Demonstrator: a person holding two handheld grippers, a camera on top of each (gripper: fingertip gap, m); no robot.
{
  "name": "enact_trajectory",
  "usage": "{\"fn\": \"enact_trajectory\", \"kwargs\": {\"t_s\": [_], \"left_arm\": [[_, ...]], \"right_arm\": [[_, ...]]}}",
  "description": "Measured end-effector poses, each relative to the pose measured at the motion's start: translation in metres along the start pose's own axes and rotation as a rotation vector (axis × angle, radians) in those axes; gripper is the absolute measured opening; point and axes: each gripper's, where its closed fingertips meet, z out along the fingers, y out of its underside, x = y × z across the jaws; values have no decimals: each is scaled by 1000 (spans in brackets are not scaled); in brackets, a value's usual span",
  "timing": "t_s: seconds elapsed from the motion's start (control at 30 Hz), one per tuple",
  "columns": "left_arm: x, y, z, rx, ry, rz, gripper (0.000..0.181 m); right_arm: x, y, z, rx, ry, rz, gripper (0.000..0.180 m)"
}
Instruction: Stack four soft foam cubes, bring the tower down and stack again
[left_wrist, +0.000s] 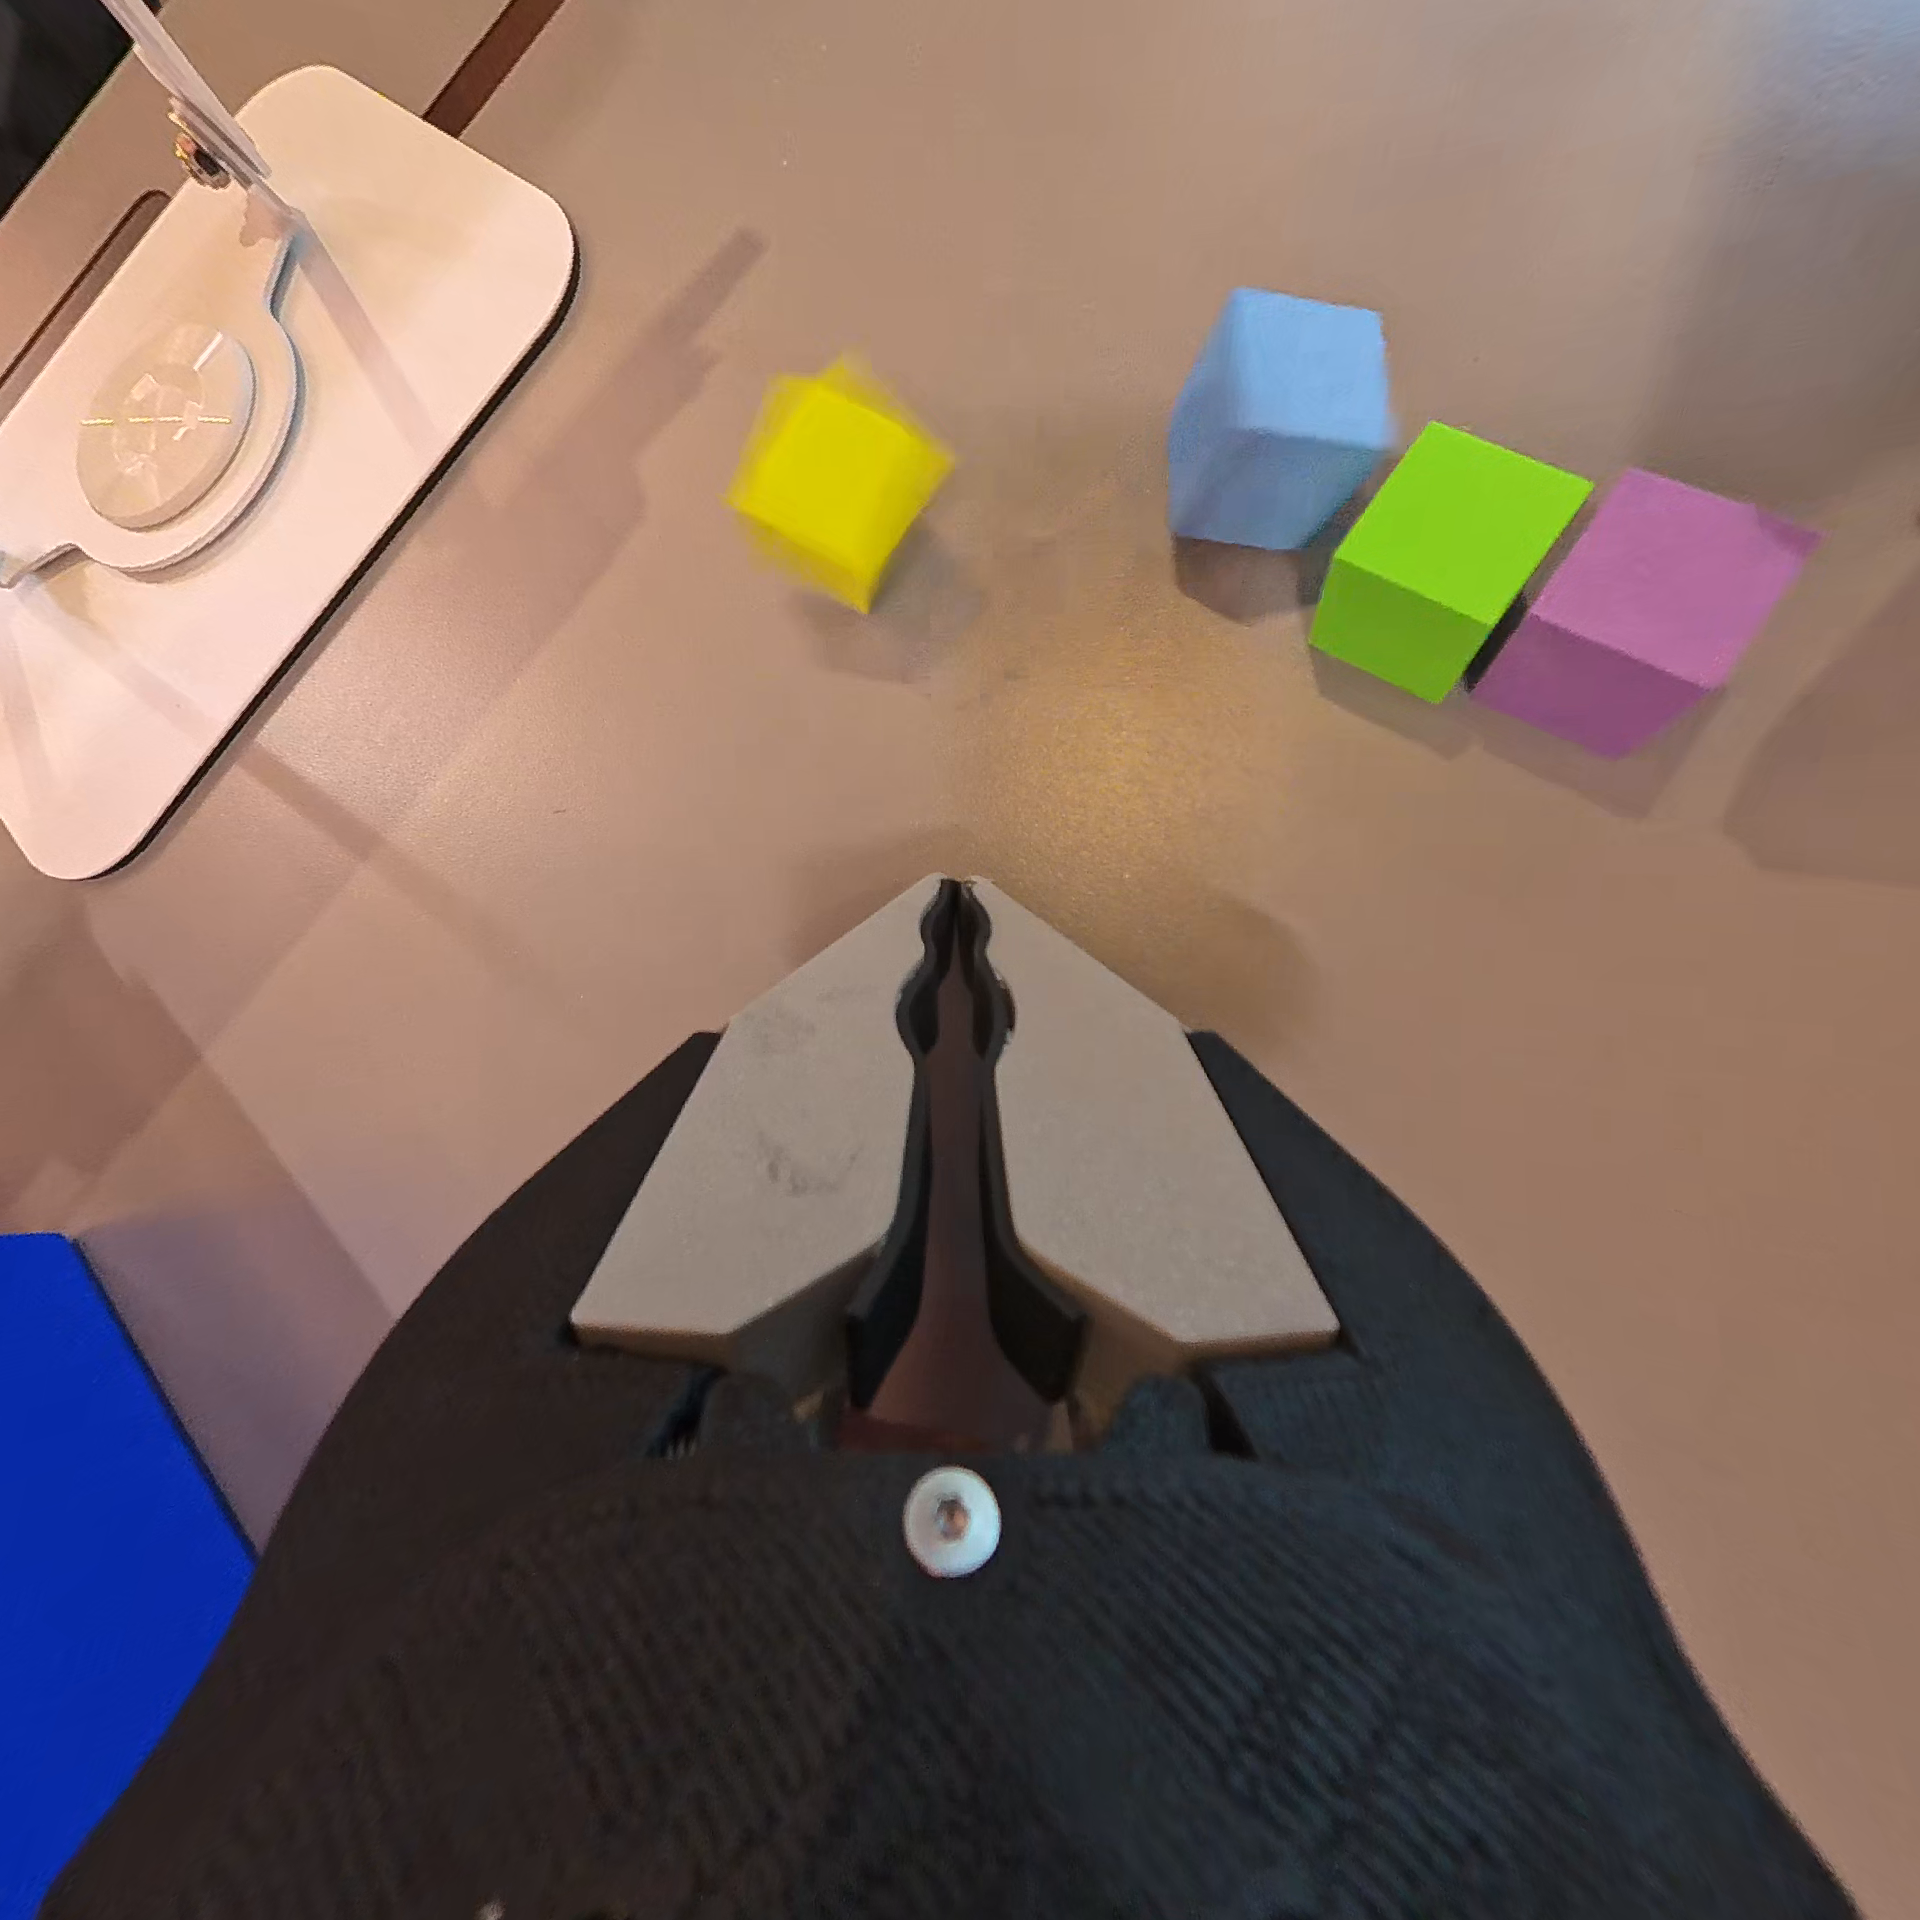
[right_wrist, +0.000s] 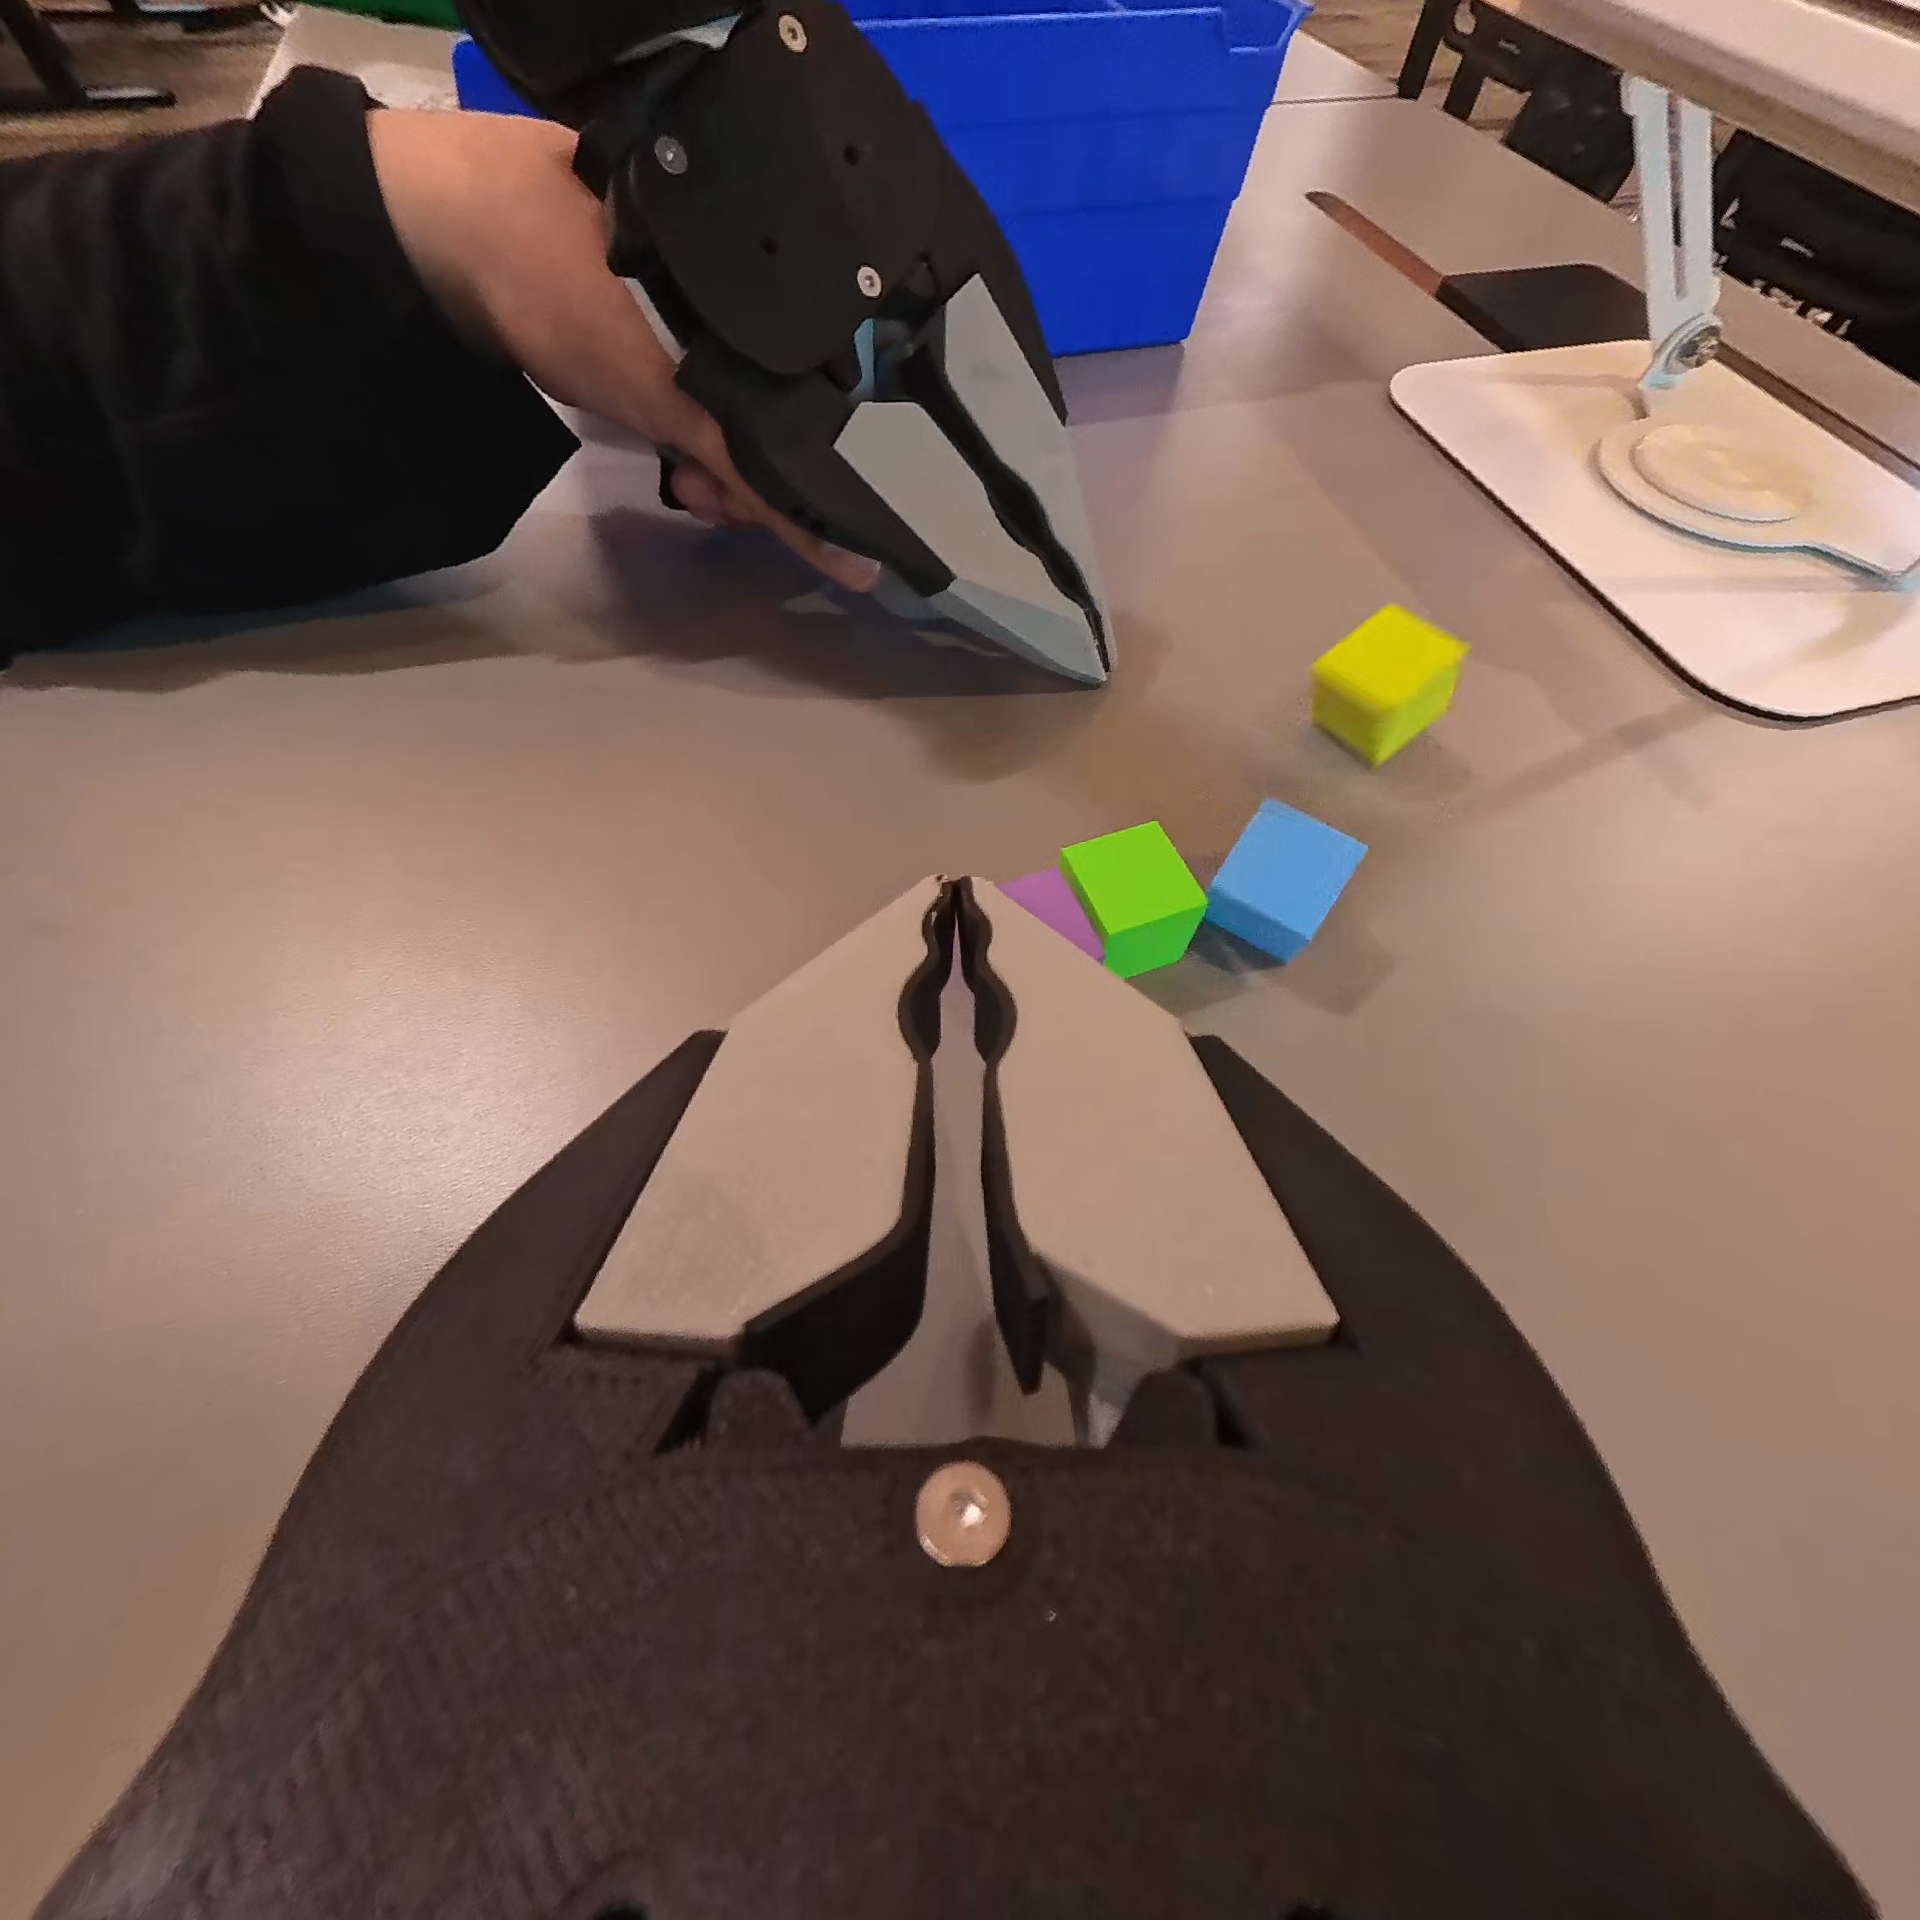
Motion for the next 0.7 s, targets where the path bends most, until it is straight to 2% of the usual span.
{"fn": "enact_trajectory", "kwargs": {"t_s": [0.7], "left_arm": [[0,0,0,-1,-2,5,0]], "right_arm": [[12,0,-5,11,36,38,5]]}}
